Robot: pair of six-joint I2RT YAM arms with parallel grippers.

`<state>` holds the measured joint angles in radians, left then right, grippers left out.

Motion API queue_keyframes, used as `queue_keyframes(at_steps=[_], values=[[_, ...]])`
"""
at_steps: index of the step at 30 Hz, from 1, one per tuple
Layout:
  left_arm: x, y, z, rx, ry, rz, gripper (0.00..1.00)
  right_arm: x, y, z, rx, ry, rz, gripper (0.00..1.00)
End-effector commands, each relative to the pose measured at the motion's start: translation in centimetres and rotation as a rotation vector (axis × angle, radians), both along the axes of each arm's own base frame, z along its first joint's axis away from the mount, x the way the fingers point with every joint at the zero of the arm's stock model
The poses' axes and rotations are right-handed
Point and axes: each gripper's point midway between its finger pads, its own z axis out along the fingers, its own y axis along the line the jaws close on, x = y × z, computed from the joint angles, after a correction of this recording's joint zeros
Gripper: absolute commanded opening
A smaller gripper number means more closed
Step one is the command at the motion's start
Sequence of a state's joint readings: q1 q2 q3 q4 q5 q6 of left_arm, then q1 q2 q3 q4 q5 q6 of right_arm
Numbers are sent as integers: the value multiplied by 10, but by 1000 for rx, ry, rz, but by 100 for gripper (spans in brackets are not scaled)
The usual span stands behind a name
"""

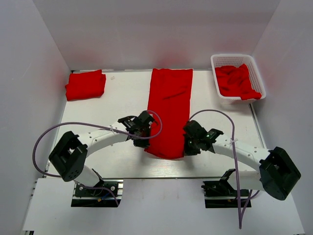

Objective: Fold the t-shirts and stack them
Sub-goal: Grab the bottom of the folded rectangular tshirt with both arms, then fold the folded rectangular tshirt in 1/3 of the way

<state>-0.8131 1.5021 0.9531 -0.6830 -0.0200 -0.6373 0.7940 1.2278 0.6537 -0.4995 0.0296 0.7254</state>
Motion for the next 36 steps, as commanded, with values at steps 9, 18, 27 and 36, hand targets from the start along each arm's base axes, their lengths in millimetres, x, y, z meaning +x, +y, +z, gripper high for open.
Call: queue_keyframes(at_steps=[9,18,27,36], values=[[74,-17,39,76,-101,100,0,66,-19,34,-170,-165,-91,0],[121,-9,65,67,-179,137,0,120,-12,54,-175,-241,-52,0],[164,-15,72,66,-238,83,0,157,-12,63,-172,-249,-46,0],[205,-17,69,62,-275,85,0,192,-11,67,-149,-241,-53,0]])
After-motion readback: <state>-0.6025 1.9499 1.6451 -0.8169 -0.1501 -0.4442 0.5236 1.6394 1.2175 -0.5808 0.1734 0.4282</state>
